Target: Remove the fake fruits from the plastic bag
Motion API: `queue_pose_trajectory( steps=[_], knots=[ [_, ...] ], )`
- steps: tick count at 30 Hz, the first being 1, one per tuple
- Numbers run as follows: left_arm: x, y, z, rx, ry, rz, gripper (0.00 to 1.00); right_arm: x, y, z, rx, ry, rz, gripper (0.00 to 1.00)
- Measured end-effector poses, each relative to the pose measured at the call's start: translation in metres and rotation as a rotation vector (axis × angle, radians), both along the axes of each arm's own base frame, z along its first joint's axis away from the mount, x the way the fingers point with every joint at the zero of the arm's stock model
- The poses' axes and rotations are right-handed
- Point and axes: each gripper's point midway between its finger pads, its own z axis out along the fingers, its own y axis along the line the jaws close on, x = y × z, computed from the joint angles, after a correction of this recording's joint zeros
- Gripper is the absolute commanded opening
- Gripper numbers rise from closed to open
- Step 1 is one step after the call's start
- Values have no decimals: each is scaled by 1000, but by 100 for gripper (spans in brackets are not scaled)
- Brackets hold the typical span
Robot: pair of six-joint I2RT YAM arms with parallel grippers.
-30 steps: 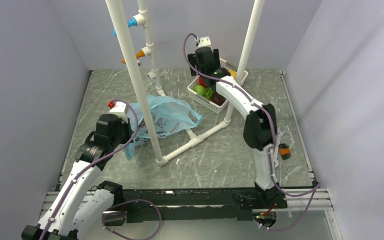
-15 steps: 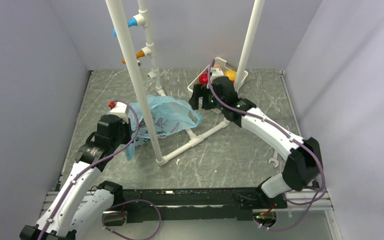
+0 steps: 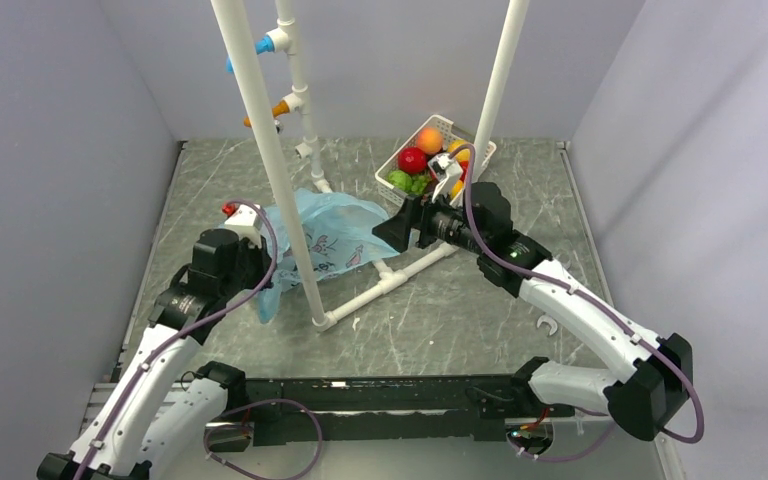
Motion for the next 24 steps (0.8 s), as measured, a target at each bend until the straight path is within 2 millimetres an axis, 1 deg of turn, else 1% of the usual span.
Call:
queue_pose_trajectory(
  steps=[1,3,5,7,8,9,11,14,17,19,21,24],
  knots=[
    [-1,-5,3,-22,1,-16,0,-5,5,9,36,-17,38,84],
    [-3,-14,13,-69,-7,-45,0,-8,11,14,66,-19,70,82],
    [-4,-20,27,-107,-26,-65,0,-12,25,18,111,-11,122,80],
    [-6,-24,41,-138,-52,-78,0,-16,39,13,127,10,164,78],
    [-7,-25,48,-150,-64,-85,0,-19,48,8,128,29,185,78],
    [-9,-26,53,-161,-71,-90,0,-23,57,2,126,45,207,77],
    [-13,-28,57,-174,-80,-102,0,-32,73,-10,119,75,244,74],
    [-19,-27,57,-182,-71,-106,0,-43,96,-24,114,97,289,68],
    [-26,-25,51,-176,-56,-104,0,-42,113,-39,100,105,297,62],
    [-30,-21,44,-162,-36,-93,0,-32,126,-52,86,113,287,57],
    [-33,-15,36,-138,-8,-68,0,-17,141,-67,71,126,275,57],
    [-34,-9,23,-105,44,-38,0,0,160,-92,43,146,263,57]
  ],
)
